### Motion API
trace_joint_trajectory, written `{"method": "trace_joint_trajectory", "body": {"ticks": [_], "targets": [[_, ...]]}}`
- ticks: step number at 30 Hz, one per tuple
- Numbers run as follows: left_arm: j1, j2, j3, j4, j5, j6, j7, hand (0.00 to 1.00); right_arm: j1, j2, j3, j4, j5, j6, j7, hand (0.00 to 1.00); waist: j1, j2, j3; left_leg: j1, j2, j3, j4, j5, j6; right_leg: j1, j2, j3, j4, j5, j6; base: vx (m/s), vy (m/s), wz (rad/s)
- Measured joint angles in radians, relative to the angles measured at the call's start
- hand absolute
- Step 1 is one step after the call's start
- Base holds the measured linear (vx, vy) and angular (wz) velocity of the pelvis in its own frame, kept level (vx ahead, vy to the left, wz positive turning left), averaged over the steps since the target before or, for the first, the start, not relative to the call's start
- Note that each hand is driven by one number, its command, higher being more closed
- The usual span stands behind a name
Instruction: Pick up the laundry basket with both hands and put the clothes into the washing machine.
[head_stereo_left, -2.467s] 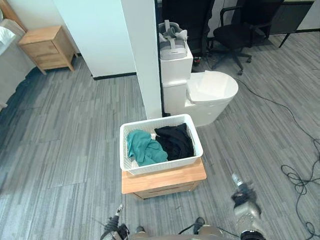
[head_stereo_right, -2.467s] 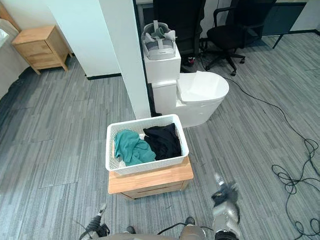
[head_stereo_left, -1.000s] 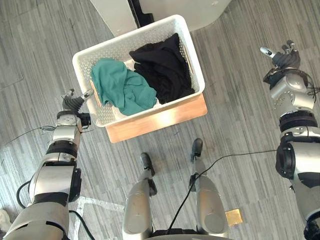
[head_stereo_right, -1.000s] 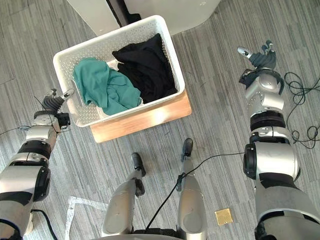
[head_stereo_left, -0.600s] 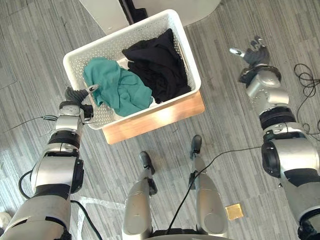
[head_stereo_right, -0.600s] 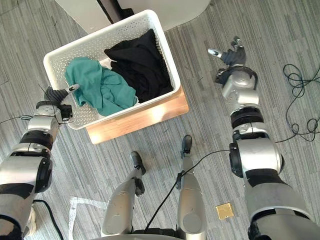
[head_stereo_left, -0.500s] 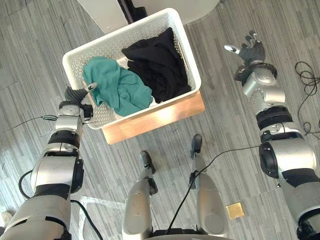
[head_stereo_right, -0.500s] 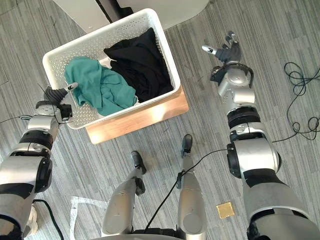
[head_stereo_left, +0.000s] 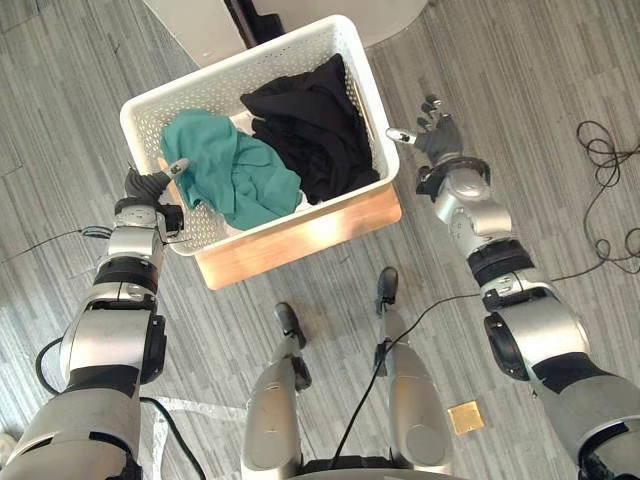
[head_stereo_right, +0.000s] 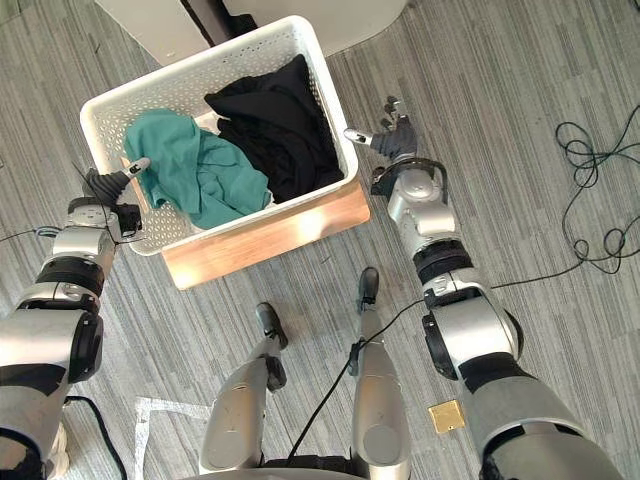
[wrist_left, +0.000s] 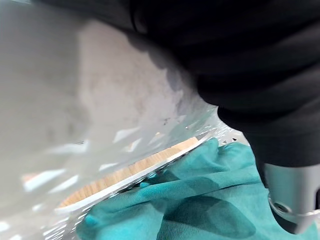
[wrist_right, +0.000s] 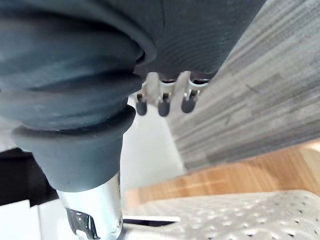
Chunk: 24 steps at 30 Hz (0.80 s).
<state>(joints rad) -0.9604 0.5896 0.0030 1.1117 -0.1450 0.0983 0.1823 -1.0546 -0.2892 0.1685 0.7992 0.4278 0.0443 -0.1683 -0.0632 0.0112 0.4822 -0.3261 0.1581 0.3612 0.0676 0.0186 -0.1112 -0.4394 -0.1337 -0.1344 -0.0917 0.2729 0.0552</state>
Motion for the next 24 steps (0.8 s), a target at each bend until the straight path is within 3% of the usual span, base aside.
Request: {"method": "trace_joint_trajectory", "body": {"ticks": [16,24], "targets": [[-0.004,-0.018,0.001,-0.013,-0.003,-0.01,0.034,0.0,0.006,0.065,0.015,0.012,-0.094,0.001,0.015,0.0,-0.001,-0.002,-0.001,-0.005,-0.002,-0.023,-0.033,0.031,0.0,0.0,0.001,-0.021,-0.003,0.003,0.005,0.0,0.012,0.04],[-0.009,-0.027,0.004,-0.025,-0.022,-0.028,0.041,0.0,-0.011,0.057,0.017,0.019,-0.239,0.001,0.016,0.0,-0.001,-0.002,-0.001,-0.021,-0.001,-0.043,-0.034,0.04,-0.002,-0.005,0.001,-0.037,-0.004,0.003,0.005,-0.01,0.019,0.06]]}}
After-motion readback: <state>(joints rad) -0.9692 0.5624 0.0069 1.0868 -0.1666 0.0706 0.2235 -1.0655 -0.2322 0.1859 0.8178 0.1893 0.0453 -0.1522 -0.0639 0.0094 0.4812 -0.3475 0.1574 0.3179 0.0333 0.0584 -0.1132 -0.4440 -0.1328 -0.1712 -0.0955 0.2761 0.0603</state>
